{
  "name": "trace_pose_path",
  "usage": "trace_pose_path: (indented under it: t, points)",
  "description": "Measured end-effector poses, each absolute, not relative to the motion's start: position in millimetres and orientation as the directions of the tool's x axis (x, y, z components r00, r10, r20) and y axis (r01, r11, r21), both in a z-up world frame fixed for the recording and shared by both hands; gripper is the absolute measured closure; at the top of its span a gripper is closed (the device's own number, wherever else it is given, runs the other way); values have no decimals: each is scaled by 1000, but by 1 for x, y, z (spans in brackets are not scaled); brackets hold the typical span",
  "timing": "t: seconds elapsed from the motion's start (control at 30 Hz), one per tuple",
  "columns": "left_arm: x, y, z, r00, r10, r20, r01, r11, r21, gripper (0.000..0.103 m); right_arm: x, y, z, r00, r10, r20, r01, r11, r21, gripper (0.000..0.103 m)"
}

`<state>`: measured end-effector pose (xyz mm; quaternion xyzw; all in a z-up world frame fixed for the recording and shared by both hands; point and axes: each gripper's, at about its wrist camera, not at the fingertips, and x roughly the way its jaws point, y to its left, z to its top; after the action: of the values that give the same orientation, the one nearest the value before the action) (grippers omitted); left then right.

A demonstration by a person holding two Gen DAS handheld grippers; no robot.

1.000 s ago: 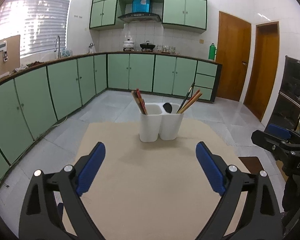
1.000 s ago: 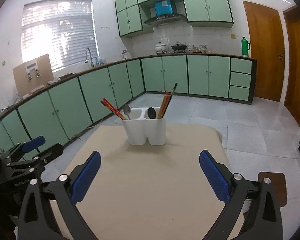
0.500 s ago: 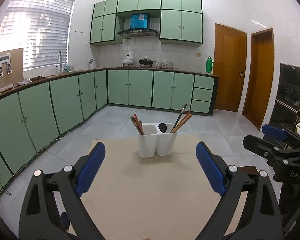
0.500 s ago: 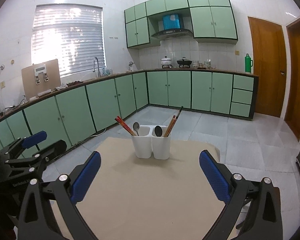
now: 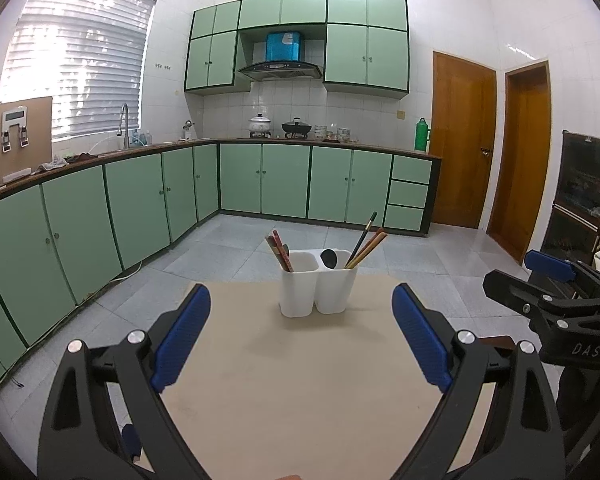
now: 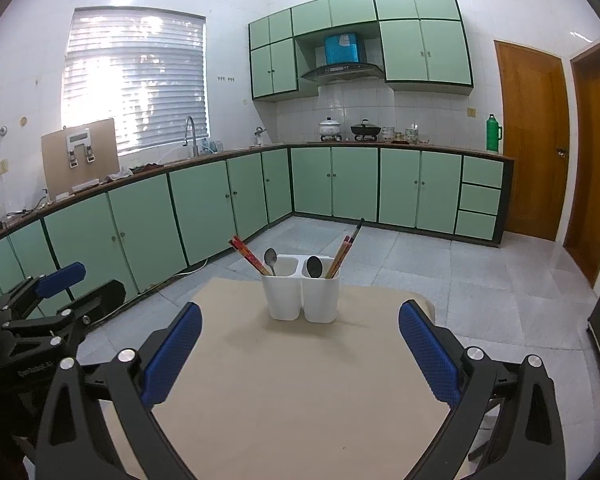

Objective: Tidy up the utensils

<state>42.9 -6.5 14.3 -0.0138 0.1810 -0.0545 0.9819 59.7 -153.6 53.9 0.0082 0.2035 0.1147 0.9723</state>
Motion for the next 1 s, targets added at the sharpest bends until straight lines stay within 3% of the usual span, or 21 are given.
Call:
trace_pose_path:
  t: [1.0]
  points:
    - [40,-4,12,932,-109,-346,99,994,-46,14,61,-152,54,891,224,-394,-219,974,58,6]
